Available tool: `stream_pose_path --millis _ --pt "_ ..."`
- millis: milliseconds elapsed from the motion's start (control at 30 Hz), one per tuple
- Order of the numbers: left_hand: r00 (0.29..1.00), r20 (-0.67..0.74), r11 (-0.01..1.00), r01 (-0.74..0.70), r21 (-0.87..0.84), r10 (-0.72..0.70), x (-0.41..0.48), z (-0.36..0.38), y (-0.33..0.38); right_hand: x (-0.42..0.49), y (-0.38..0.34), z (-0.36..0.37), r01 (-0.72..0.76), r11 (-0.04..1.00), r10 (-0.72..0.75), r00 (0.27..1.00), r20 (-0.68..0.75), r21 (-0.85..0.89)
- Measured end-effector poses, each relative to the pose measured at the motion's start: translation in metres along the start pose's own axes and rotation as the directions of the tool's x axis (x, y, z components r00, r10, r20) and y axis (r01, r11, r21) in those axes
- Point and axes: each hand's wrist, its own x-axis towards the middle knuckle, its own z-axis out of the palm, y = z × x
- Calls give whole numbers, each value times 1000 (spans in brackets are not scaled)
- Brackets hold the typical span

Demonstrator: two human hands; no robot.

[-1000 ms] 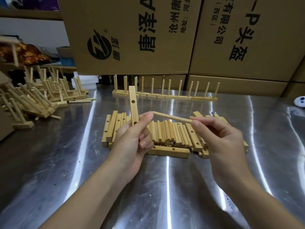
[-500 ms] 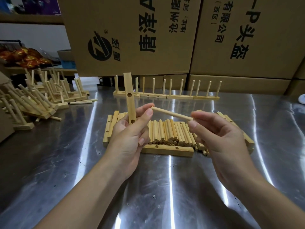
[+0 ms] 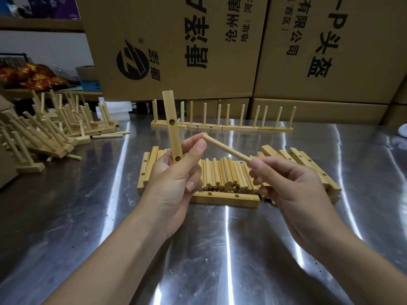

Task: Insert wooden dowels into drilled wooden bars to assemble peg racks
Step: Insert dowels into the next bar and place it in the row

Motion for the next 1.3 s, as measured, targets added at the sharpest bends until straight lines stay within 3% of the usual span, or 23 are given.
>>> stream_pose_path --millis 433,833,1100,1300 --pt "1000 -9 999 22 -43 -23 -1 0 2 -4 -4 3 -168 986 163 972 170 15" --pt "998 23 993 55 107 -58 -6 8 -5 -9 -5 9 -115 993 116 966 231 -14" --pt "996 52 993 68 101 -73 -7 8 -5 -6 -1 6 -307 946 236 875 423 107" --pt "993 81 992 79 94 -87 -8 9 -4 -5 0 4 -362 922 250 827 504 136"
